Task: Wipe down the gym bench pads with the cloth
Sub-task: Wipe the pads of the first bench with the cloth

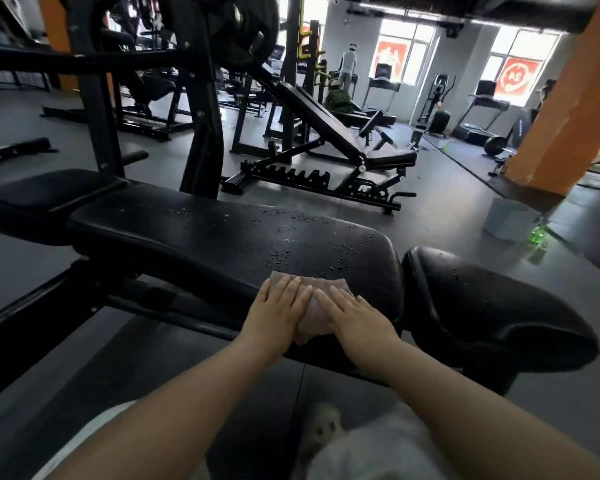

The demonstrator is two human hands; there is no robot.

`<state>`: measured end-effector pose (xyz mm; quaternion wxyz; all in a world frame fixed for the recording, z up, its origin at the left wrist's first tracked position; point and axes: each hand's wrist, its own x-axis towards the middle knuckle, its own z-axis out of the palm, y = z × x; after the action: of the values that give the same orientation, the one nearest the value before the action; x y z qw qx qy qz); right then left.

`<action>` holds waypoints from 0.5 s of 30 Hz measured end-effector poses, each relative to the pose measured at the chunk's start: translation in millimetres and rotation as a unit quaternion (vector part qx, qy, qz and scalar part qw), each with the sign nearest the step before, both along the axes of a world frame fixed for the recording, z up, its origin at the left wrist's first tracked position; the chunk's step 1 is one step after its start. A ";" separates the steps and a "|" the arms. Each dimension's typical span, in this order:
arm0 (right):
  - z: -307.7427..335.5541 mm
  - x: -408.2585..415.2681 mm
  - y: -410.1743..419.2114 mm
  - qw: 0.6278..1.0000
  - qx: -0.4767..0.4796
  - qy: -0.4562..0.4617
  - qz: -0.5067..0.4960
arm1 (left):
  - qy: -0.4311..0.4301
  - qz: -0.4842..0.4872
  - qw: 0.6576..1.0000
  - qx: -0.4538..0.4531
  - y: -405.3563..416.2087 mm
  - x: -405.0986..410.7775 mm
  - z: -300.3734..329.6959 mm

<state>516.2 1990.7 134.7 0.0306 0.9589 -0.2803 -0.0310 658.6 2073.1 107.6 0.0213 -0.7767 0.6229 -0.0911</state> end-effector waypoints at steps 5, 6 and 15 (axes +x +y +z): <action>-12.4 13.8 -5.2 0.999 -0.034 -0.009 0.022 | -0.021 -0.071 0.996 -0.046 6.8 31.8 -11.2; -13.5 21.4 -4.2 0.999 -0.045 -0.003 0.027 | -0.043 -0.083 0.994 -0.049 8.1 42.4 -14.5; -28.8 116.1 21.7 0.992 -0.066 -0.065 0.089 | -0.114 -0.108 0.985 -0.070 29.7 145.9 -35.0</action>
<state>632.3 2012.3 105.9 0.0777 0.9760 -0.1966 0.0527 804.4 2102.8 72.6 0.0277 -0.6887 0.6889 -0.2245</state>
